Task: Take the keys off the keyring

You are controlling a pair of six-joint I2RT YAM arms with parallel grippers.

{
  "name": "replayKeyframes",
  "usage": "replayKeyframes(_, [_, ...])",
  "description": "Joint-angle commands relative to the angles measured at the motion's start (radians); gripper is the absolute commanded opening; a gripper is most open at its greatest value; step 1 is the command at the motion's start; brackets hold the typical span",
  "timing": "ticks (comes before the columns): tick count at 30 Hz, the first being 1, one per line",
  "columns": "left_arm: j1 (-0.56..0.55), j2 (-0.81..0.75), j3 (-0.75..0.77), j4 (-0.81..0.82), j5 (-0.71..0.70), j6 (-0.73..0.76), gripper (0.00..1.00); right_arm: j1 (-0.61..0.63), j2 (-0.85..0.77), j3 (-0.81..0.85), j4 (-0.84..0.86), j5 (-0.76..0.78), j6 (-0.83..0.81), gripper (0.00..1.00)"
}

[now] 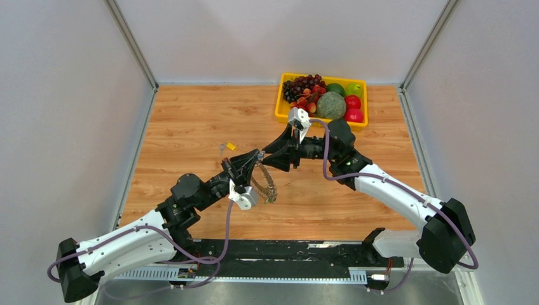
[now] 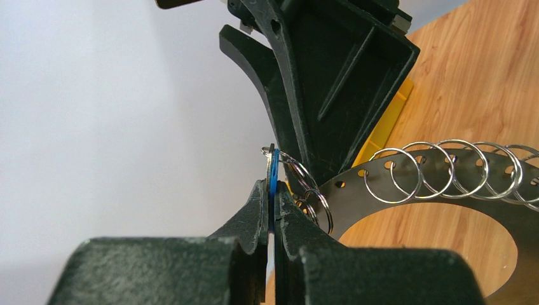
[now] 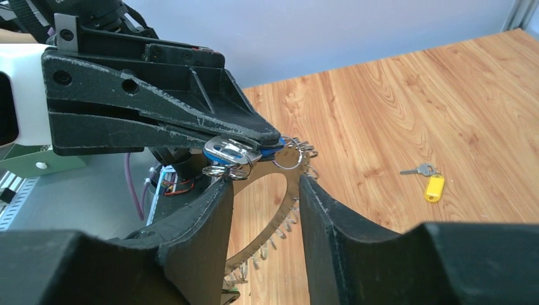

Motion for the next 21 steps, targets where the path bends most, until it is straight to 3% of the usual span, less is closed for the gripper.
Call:
replayKeyframes(1, [-0.003, -0.018, 0.010, 0.089, 0.017, -0.015, 0.00, 0.014, -0.006, -0.039, 0.204, -0.075, 0.086, 0.45])
replayKeyframes(13, [-0.002, -0.030, 0.006, 0.104, 0.029, -0.032, 0.00, 0.013, -0.037, -0.076, 0.320, -0.136, 0.128, 0.43])
replayKeyframes(21, [-0.002, -0.036, 0.003, 0.111, 0.027, -0.037, 0.00, 0.013, -0.016, -0.062, 0.315, -0.172, 0.135, 0.25])
